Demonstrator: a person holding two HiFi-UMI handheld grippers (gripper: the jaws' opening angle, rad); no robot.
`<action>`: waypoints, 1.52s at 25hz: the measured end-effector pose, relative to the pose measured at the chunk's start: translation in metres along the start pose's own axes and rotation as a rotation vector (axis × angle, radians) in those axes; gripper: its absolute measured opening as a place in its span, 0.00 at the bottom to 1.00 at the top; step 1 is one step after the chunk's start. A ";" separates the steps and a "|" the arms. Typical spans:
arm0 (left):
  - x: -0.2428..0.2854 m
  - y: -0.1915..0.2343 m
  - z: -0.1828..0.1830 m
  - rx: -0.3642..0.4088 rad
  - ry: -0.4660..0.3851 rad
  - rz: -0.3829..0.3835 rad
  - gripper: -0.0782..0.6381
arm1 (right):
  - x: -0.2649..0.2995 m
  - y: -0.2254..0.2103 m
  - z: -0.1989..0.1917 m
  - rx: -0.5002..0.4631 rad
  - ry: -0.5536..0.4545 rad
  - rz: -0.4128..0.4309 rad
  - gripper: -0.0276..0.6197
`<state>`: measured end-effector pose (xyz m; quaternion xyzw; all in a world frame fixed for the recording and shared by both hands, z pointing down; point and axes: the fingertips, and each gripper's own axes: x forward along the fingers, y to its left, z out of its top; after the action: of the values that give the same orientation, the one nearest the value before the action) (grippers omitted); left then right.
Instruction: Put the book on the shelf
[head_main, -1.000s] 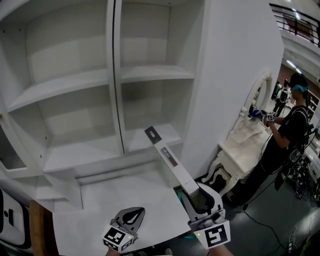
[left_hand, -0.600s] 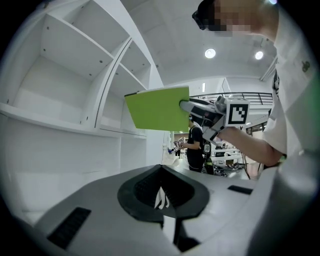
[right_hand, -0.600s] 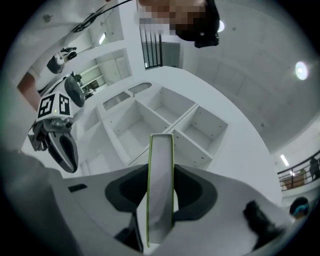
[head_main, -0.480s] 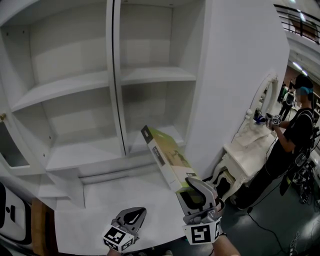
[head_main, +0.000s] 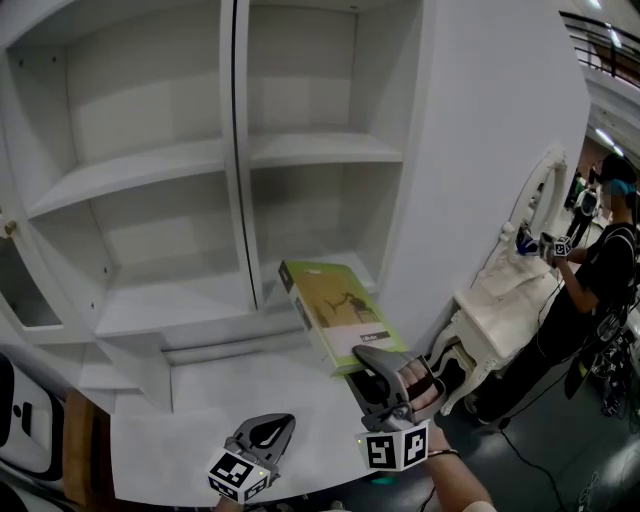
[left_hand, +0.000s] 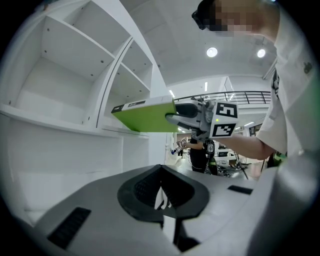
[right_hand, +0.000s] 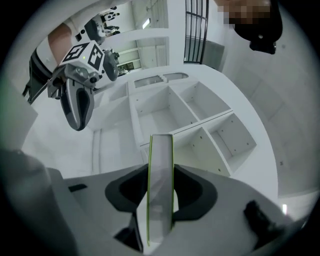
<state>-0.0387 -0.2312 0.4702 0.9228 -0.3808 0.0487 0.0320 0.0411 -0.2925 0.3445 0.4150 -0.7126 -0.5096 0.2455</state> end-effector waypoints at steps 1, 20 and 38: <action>0.000 0.001 0.000 0.000 0.002 0.002 0.12 | 0.004 0.002 -0.001 -0.023 0.002 0.008 0.27; 0.007 0.002 -0.001 -0.042 0.008 -0.001 0.12 | 0.080 0.034 -0.017 -0.329 0.001 0.139 0.27; 0.006 0.004 0.002 -0.026 0.013 0.022 0.12 | 0.151 0.040 -0.028 -0.374 -0.002 0.171 0.27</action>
<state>-0.0369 -0.2387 0.4694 0.9178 -0.3912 0.0501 0.0460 -0.0321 -0.4288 0.3804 0.2996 -0.6384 -0.6109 0.3599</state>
